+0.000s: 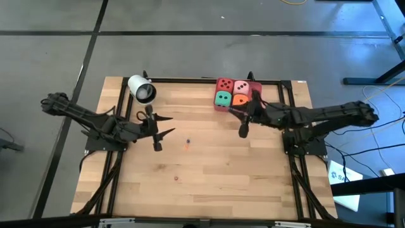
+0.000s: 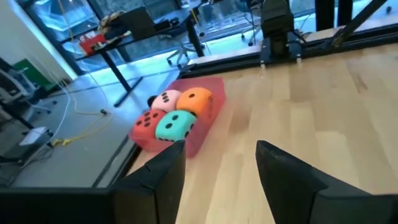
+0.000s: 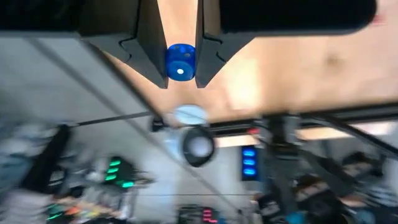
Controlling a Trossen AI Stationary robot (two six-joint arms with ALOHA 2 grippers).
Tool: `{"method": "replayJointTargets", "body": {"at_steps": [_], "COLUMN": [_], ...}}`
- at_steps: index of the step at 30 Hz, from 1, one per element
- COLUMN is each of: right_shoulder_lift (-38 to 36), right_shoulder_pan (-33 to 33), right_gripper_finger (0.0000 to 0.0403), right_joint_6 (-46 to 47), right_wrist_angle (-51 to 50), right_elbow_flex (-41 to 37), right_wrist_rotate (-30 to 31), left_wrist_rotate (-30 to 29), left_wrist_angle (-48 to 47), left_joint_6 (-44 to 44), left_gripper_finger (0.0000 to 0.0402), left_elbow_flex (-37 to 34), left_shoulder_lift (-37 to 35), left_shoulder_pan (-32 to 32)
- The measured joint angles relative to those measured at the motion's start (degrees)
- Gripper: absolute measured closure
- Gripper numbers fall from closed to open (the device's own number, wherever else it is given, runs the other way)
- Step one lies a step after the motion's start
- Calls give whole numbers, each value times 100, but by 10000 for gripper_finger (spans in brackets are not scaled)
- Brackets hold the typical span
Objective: Pick & Place Dice
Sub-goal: Put the bottom small blue dice into the red bin
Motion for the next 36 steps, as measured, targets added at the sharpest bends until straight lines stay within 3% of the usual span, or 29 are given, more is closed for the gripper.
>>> {"method": "replayJointTargets", "body": {"at_steps": [6, 14, 17, 24, 30, 36], "right_shoulder_lift": [-43, -547, -945, -2080, -2831, -3013], "right_shoulder_pan": [599, 1146, 1252, 1271, 1003, 621], "right_gripper_finger": [348, 348, 348, 348, 348, 348], "right_joint_6": [-613, -458, -263, -231, -381, -376], "right_wrist_angle": [10, 19, 101, 499, 1942, 3035], "right_elbow_flex": [0, -525, -944, -1891, -2958, -3776], "right_wrist_rotate": [1498, 2336, 2378, 1604, 295, -882], "left_wrist_rotate": [97, 627, 790, 1212, 1239, 1340], "left_wrist_angle": [769, 1784, 1867, 1930, 1927, 1917], "left_joint_6": [-77, -73, -73, -78, -214, -224], "left_gripper_finger": [219, 219, 220, 221, 224, 224], "left_elbow_flex": [-747, -1700, -1793, -1799, -1799, -1799], "left_shoulder_lift": [-671, -1321, -1397, -1403, -1376, -1335], "left_shoulder_pan": [109, 246, 295, 429, 512, 512]}}
